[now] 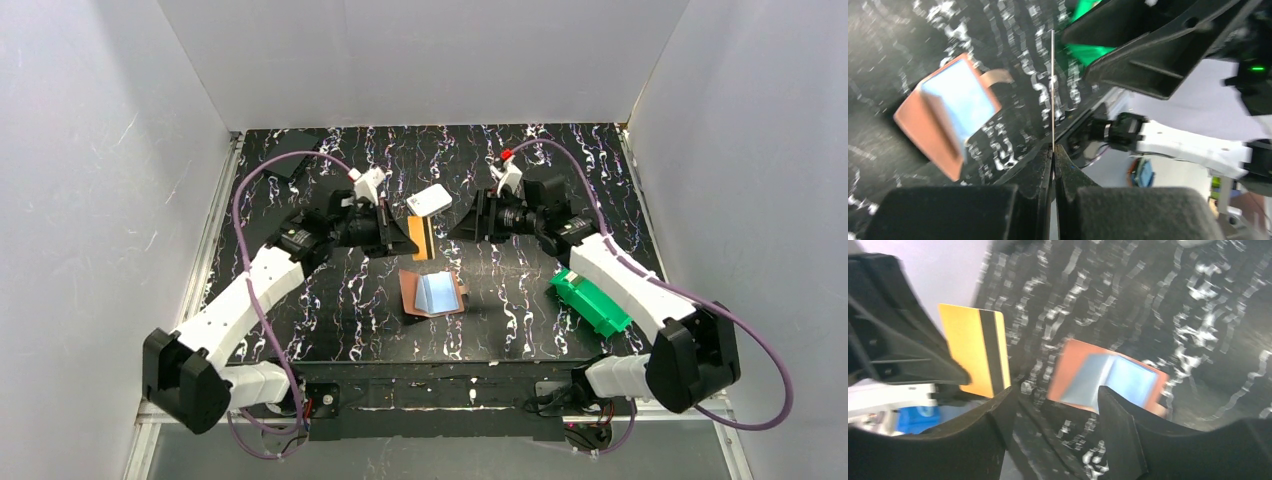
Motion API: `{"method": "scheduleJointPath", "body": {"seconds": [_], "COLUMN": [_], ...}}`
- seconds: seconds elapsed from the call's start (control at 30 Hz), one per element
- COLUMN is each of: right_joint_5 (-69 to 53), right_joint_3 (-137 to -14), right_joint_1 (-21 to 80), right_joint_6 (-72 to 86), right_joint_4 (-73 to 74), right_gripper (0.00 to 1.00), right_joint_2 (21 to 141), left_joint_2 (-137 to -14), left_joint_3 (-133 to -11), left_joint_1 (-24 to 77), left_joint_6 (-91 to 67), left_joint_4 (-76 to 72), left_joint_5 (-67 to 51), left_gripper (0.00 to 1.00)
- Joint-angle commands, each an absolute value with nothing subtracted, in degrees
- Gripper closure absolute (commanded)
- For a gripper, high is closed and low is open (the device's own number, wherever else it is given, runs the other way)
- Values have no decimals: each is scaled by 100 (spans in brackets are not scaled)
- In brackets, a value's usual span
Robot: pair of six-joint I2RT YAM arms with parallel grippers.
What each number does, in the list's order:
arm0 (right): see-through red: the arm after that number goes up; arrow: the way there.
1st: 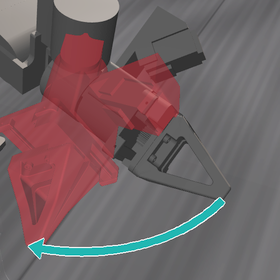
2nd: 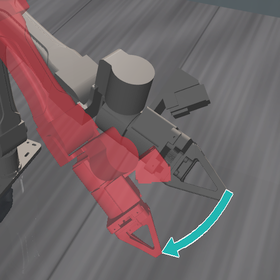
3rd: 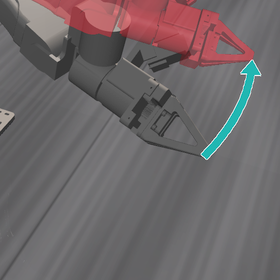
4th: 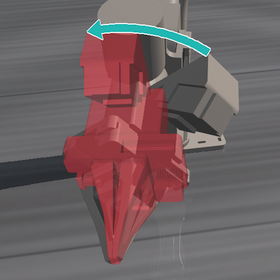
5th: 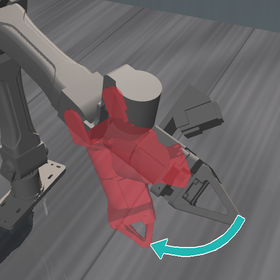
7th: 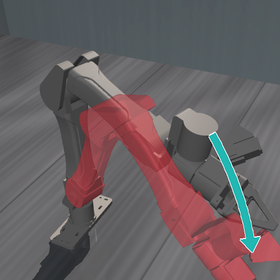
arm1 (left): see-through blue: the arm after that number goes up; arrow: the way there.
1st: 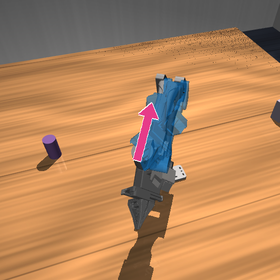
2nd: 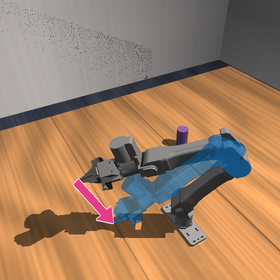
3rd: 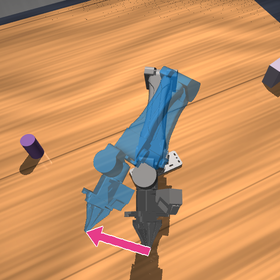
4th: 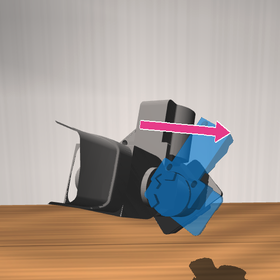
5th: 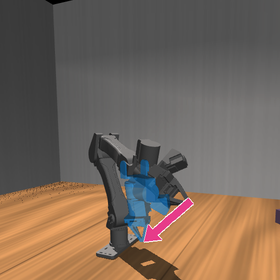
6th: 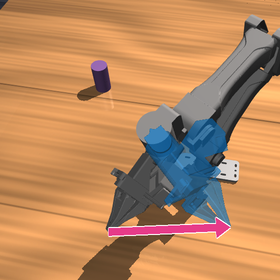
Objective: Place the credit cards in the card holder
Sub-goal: Insert the credit card into the card holder.
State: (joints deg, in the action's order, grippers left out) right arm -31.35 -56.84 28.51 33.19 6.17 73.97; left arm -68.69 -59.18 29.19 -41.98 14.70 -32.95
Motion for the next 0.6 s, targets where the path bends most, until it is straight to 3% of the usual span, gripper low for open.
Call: {"method": "scheduleJointPath", "body": {"seconds": [0.0, 0.1, 0.27, 0.57], "right_joint_5": [-2672, -2963, -3400, -3647], "right_joint_3": [-5398, -5237, -4817, -4617], "right_joint_1": [2918, 2966, 2971, 3012], "right_joint_6": [2362, 2398, 2721, 2753], "right_joint_4": [1547, 1273, 516, 248], "right_gripper": [35, 54, 74, 83], "right_joint_2": [7978, 8323, 8759, 9101], "left_joint_2": [-7508, -7908, -8674, -8973], "left_joint_3": [-5986, -5958, -5982, -6307], "left_joint_1": [3302, 3488, 3584, 3888], "left_joint_6": [-3595, -3606, -3473, -3285], "left_joint_4": [2457, 2286, 2274, 2927], "left_joint_5": [-2456, -2409, -2546, -2020], "left_gripper": [100, 100, 100, 100]}}
